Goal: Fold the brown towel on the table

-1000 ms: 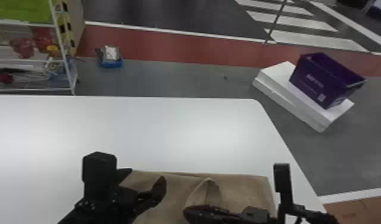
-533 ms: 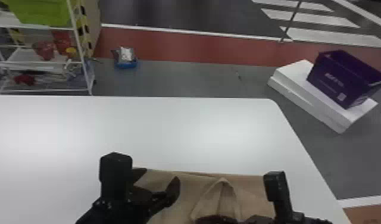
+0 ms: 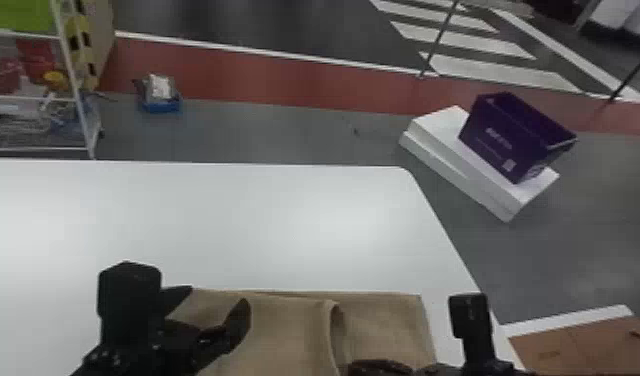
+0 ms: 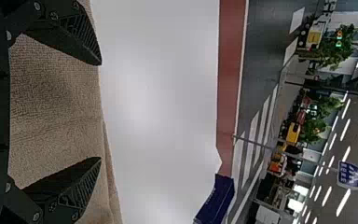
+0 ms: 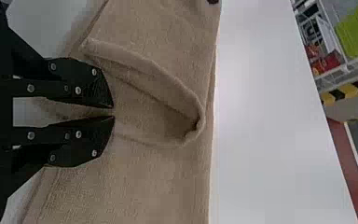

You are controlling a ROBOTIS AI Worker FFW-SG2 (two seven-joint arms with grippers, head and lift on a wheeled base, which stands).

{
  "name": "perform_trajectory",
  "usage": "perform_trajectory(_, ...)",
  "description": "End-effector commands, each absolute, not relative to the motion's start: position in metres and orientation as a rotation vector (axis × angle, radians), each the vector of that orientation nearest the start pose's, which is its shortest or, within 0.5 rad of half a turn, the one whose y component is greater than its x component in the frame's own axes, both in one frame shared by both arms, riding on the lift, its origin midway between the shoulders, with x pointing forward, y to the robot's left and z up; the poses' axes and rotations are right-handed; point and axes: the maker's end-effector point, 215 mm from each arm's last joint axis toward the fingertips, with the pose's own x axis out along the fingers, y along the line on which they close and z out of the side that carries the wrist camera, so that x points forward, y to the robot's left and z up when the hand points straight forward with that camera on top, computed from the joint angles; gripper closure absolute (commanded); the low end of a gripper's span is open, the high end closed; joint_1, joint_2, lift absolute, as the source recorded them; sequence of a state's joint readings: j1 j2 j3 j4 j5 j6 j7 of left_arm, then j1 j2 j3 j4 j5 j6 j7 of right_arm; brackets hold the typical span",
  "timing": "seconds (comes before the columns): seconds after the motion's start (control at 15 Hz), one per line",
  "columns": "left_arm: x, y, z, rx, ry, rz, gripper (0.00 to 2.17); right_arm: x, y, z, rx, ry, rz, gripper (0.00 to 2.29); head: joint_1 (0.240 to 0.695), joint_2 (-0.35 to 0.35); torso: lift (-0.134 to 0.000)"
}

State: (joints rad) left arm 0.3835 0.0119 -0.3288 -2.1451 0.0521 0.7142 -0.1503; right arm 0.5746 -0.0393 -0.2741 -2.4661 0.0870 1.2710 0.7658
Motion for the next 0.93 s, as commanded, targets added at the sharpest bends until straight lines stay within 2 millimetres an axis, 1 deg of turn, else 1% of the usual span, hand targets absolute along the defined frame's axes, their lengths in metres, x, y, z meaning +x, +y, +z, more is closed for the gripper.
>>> perform_trajectory(0.0, 0.4, 0.005, -0.418, -0.117, 0.516, -0.502, 0.19, 0.281, -0.276, -0.452, 0.26, 0.927, 0.265, 0.95, 0.695, -0.35, -0.124)
perform_trajectory(0.07, 0.4, 0.003, -0.418, -0.118, 0.516, -0.505, 0.19, 0.284, -0.29, -0.448, 0.278, 0.909, 0.23, 0.95, 0.695, -0.35, -0.124)
perform_trajectory(0.13, 0.399, 0.002, -0.417, -0.118, 0.516, -0.507, 0.19, 0.282, -0.303, -0.447, 0.305, 0.91, 0.199, 0.95, 0.695, -0.35, -0.124)
perform_trajectory(0.2, 0.4, 0.003, -0.417, -0.118, 0.514, -0.505, 0.19, 0.28, -0.311, -0.448, 0.312, 0.909, 0.175, 0.95, 0.695, -0.35, -0.124)
perform_trajectory(0.27, 0.4, 0.002, -0.415, -0.118, 0.511, -0.507, 0.19, 0.281, -0.318, -0.443, 0.336, 0.892, 0.162, 0.95, 0.695, -0.35, -0.124)
perform_trajectory(0.33, 0.4, 0.001, -0.414, -0.117, 0.509, -0.508, 0.2, 0.282, -0.32, -0.435, 0.385, 0.87, 0.172, 0.95, 0.695, -0.35, -0.124)
perform_trajectory(0.4, 0.4, 0.001, -0.413, -0.116, 0.508, -0.506, 0.2, 0.284, -0.312, -0.422, 0.458, 0.838, 0.217, 0.95, 0.695, -0.35, -0.124)
perform_trajectory(0.53, 0.398, -0.004, -0.414, -0.109, 0.508, -0.508, 0.2, 0.287, -0.289, -0.399, 0.498, 0.802, 0.296, 0.95, 0.695, -0.35, -0.124)
perform_trajectory(0.6, 0.397, -0.007, -0.414, -0.102, 0.509, -0.509, 0.2, 0.291, -0.274, -0.388, 0.496, 0.783, 0.338, 0.95, 0.695, -0.35, -0.124)
perform_trajectory(0.67, 0.395, -0.009, -0.416, -0.099, 0.515, -0.513, 0.2, 0.298, -0.257, -0.381, 0.494, 0.769, 0.381, 0.95, 0.695, -0.35, -0.124)
perform_trajectory(0.87, 0.393, -0.009, -0.418, -0.093, 0.518, -0.511, 0.2, 0.323, -0.204, -0.365, 0.449, 0.695, 0.504, 0.95, 0.695, -0.35, -0.124)
